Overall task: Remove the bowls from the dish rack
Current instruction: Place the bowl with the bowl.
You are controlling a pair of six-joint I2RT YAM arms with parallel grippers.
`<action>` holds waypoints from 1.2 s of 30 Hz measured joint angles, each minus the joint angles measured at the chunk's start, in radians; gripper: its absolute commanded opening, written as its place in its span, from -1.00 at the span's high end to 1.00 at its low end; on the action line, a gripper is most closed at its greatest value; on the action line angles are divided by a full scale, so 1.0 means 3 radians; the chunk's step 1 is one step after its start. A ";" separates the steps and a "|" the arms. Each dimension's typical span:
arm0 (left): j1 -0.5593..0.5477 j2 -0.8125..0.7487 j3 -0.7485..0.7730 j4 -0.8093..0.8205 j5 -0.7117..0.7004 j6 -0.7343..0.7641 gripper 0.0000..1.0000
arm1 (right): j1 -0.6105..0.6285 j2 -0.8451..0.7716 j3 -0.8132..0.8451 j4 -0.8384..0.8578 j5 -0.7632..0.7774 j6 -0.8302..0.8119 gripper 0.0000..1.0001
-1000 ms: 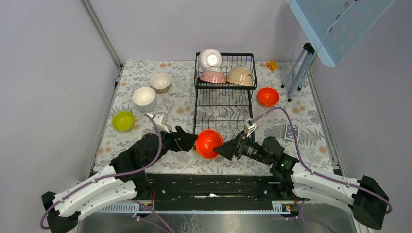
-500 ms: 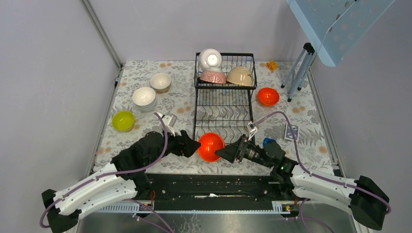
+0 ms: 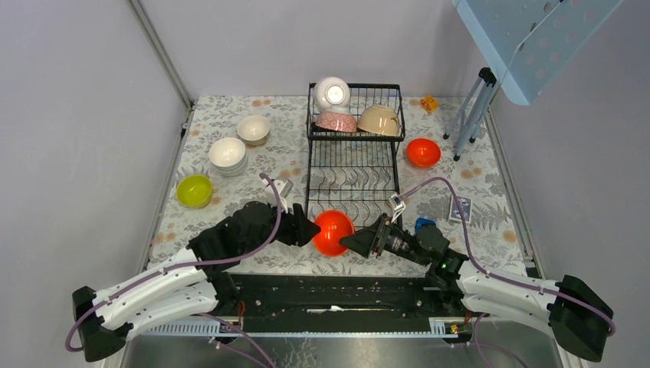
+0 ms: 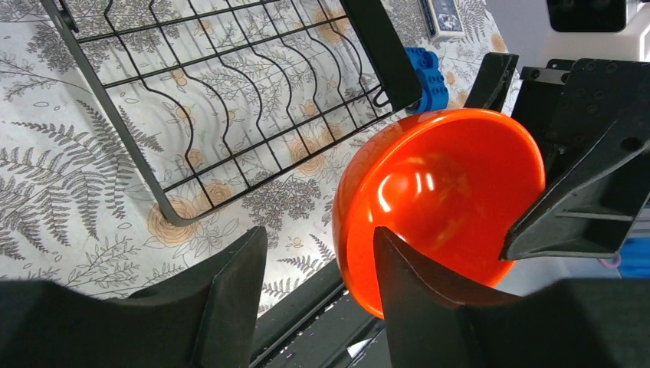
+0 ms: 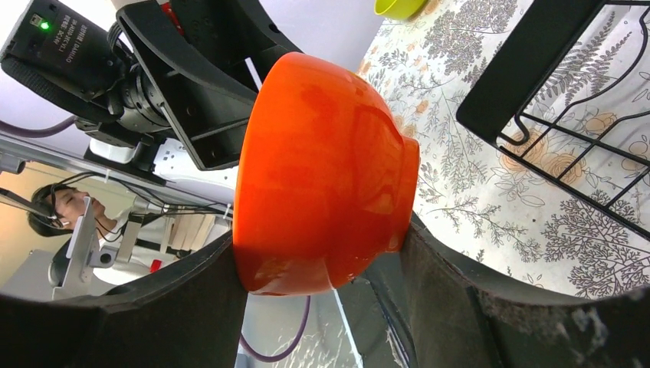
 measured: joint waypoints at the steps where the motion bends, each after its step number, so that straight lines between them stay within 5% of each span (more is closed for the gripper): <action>1: 0.0000 0.0013 0.0000 0.0028 0.0014 0.0001 -0.09 | 0.0000 0.0008 -0.0003 -0.0001 0.0000 0.0000 0.41; 8: 0.0000 0.0113 0.0000 0.0081 0.0081 0.0008 -0.14 | 0.0000 0.0031 -0.0004 0.0003 0.0000 0.0000 0.41; 17: -0.0004 0.0200 0.0000 0.0098 0.0134 0.0006 0.10 | 0.0000 0.0083 -0.0004 0.0027 -0.0003 0.0008 0.41; 28: -0.0011 0.0273 -0.0028 0.0200 0.0165 -0.0013 0.80 | 0.0000 0.0112 -0.0004 0.0052 -0.0015 0.0006 0.37; 30: -0.0015 0.0273 -0.0028 0.0210 0.0161 -0.0029 1.00 | 0.0000 0.0123 -0.0004 0.0052 -0.0025 -0.0005 0.28; 36: -0.0017 0.0319 -0.0042 0.0229 0.0126 -0.0103 1.00 | 0.0000 0.0137 0.0008 -0.0013 -0.0028 -0.0088 -0.35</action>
